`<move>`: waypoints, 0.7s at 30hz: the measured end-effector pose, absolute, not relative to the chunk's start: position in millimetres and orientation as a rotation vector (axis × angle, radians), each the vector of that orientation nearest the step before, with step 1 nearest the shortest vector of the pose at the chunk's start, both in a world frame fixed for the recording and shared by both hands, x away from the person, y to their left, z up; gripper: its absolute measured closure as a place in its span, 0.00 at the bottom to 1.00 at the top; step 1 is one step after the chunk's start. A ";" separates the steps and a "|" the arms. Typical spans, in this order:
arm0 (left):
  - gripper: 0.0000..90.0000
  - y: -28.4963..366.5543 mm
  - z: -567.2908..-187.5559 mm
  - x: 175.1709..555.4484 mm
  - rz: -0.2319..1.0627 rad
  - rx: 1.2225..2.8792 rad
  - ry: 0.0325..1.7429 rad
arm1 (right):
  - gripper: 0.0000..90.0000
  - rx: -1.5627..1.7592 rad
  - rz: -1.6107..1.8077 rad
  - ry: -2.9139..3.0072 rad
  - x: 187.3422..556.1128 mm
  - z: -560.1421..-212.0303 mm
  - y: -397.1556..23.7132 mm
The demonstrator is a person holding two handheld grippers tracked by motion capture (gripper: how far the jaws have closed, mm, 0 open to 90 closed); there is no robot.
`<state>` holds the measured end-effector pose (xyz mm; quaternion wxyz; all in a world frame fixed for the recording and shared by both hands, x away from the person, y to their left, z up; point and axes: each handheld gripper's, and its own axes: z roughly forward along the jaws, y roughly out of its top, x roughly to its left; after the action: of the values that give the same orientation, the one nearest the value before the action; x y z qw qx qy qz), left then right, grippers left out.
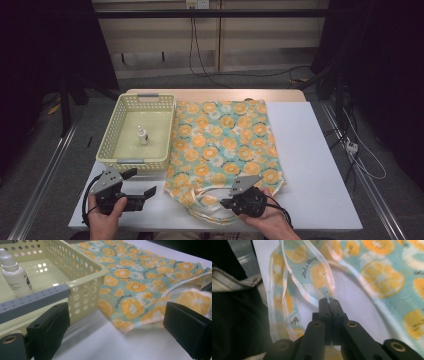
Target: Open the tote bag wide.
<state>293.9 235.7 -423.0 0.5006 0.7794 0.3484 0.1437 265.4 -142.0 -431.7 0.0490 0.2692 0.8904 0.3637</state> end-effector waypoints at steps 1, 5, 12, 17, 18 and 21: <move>0.07 235.5 -423.1 294.0 0.346 1.885 0.840 | 1.00 0.827 1.123 2.698 267.7 -428.3 -143.3; 0.07 235.4 -422.9 293.9 0.345 1.888 0.838 | 1.00 0.838 1.166 2.634 280.3 -415.7 -148.8; 0.07 235.8 -423.2 294.5 0.345 1.887 0.840 | 1.00 0.883 1.197 2.541 306.7 -403.1 -157.8; 0.07 236.2 -423.0 294.3 0.351 1.885 0.845 | 1.00 0.911 1.184 2.495 330.6 -400.0 -161.4; 0.07 236.4 -422.9 294.2 0.356 1.885 0.845 | 1.00 0.920 1.179 2.491 334.4 -400.6 -161.9; 0.07 236.6 -423.0 294.5 0.355 1.887 0.843 | 1.00 0.938 1.176 2.477 346.4 -401.1 -164.0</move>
<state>294.5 236.6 -423.0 0.4986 0.7800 0.3485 0.1469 346.4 -164.0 -401.1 0.1216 0.3212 0.8484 0.4028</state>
